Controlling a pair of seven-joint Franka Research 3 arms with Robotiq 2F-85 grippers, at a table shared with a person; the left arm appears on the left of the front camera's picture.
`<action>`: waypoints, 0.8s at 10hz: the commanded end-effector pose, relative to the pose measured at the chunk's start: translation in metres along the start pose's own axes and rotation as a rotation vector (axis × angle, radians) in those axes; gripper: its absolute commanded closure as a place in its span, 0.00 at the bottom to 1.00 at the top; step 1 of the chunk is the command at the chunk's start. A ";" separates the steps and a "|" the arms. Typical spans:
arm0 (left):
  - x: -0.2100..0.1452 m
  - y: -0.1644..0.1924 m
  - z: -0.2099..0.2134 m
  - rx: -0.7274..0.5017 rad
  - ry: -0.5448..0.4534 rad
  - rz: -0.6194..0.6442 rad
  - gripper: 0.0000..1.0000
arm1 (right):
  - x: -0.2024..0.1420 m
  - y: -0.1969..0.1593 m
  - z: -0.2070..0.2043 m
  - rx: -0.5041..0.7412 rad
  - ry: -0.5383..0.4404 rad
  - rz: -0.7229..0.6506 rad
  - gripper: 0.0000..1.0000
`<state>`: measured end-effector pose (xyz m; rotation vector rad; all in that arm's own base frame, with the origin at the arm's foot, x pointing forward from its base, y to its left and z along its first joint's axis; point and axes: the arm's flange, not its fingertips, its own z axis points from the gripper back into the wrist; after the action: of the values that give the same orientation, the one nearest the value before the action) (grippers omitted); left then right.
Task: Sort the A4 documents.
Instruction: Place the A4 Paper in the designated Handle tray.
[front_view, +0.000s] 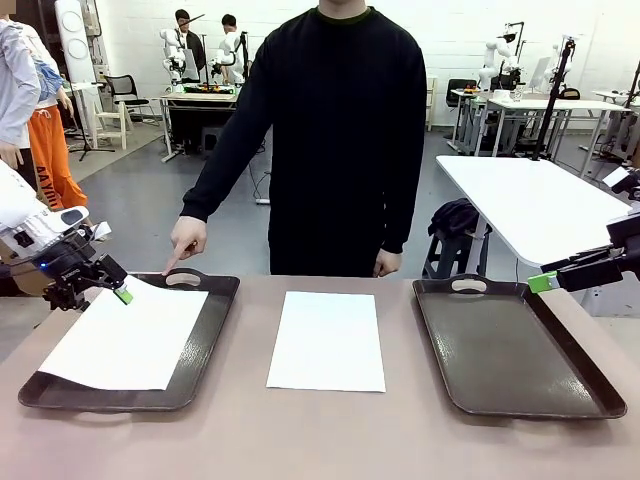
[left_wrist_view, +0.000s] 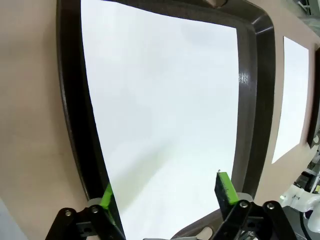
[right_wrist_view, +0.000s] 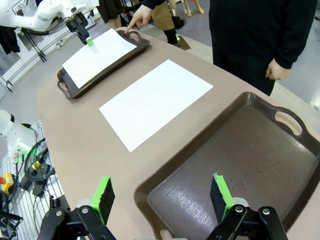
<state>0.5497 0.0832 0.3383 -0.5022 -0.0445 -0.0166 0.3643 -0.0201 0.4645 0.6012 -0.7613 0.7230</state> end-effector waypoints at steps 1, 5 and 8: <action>0.001 -0.007 0.005 0.098 0.012 0.014 0.00 | -0.001 -0.005 -0.003 0.012 -0.031 0.013 0.00; -0.001 -0.031 0.016 0.246 -0.016 -0.032 0.00 | -0.001 -0.005 -0.003 0.012 -0.031 0.013 0.00; -0.007 -0.043 0.030 0.285 -0.049 -0.063 0.00 | -0.001 -0.005 -0.003 0.012 -0.031 0.013 0.00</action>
<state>0.5498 0.0638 0.3861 -0.2412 -0.0989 -0.0788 0.3643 -0.0202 0.4645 0.6013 -0.7612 0.7230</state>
